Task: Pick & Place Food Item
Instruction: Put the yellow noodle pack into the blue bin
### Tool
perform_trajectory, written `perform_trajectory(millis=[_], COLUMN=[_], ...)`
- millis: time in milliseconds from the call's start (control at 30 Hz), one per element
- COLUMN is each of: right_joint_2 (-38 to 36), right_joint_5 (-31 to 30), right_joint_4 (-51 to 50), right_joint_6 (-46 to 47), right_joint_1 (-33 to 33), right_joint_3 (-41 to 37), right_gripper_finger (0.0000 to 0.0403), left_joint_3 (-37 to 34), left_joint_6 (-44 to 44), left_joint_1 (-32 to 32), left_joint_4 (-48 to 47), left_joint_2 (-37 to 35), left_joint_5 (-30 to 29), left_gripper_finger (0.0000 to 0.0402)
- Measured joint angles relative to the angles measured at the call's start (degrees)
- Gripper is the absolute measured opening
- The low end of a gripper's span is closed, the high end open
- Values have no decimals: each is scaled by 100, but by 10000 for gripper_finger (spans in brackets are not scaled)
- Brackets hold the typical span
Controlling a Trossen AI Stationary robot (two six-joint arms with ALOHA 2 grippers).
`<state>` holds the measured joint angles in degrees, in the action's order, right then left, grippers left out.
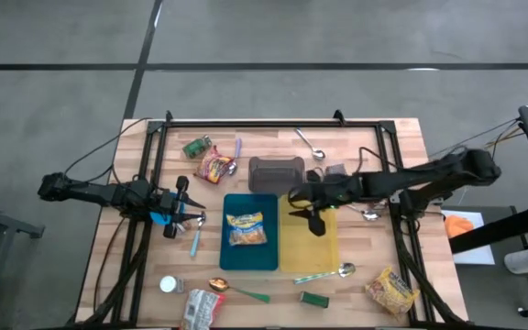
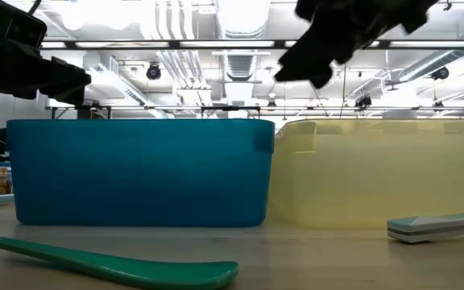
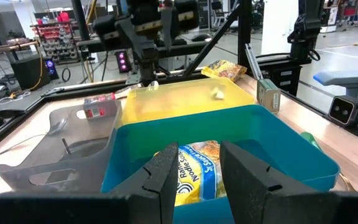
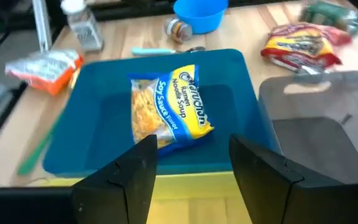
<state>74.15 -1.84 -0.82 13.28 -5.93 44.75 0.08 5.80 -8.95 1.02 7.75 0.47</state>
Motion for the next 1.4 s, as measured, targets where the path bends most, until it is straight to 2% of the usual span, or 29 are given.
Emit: perform_trajectory(millis=[233,500,733,967,1200,1400], right_joint_2=[-889,-1075,-739,-219,598,1153], right_joint_5=[-331,-1022,-1014,-942,-384,80], right_joint_4=[-1318,-2560,-3891,-5652,-7130,-7643], right_joint_6=[1695,3304,4680,6233,7822,8965], right_joint_1=[-599,-1345,-1799,-2548,-3184,-3705], right_joint_3=[2,28,609,1743,2670,2990], right_gripper_finger=[196,196,196,196,196,196], left_joint_3=[0,0,0,0,0,0], left_joint_6=[2,15,13,13,11,2], left_joint_1=[0,0,0,0,0,0], left_joint_4=[5,0,0,1,0,0], left_joint_2=[27,35,41,76,76,75], left_joint_5=[0,0,0,0,0,0], left_gripper_finger=[120,120,120,120,120,120])
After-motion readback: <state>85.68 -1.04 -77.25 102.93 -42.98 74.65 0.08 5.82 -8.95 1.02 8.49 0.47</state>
